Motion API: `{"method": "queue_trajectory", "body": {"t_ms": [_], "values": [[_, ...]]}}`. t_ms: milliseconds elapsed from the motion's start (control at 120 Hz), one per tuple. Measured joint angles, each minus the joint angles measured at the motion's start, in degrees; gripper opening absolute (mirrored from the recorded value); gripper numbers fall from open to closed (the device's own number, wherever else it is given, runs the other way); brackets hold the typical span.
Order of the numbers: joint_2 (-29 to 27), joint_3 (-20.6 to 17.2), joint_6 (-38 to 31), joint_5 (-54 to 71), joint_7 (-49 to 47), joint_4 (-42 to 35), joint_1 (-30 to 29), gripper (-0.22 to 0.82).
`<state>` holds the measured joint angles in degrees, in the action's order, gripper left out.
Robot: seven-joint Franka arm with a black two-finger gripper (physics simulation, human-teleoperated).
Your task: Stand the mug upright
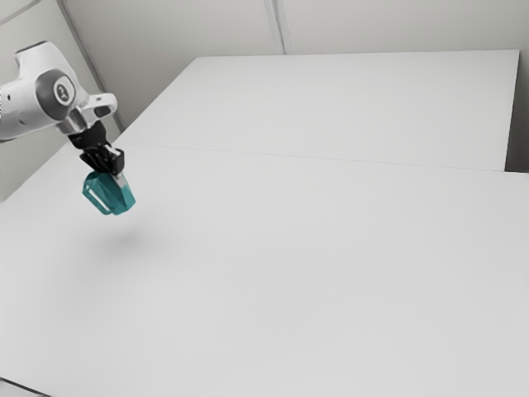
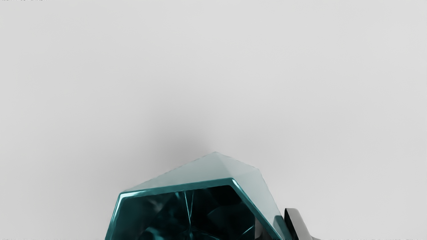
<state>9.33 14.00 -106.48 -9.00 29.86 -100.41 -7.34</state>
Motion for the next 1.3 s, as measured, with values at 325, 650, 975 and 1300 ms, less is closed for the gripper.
{"method": "queue_trajectory", "body": {"t_ms": [325,650,975,1300], "values": [[-5.78,0.20,-2.16,5.79,-7.91,-7.92,7.12,-0.18],[-9.48,0.23,-5.27,10.89,-16.65,-14.58,12.92,-0.18],[-10.77,0.19,-9.68,14.53,-25.66,-21.20,17.66,-0.18],[-10.40,0.13,-17.08,16.34,-33.88,-26.79,19.64,-0.18]]}}
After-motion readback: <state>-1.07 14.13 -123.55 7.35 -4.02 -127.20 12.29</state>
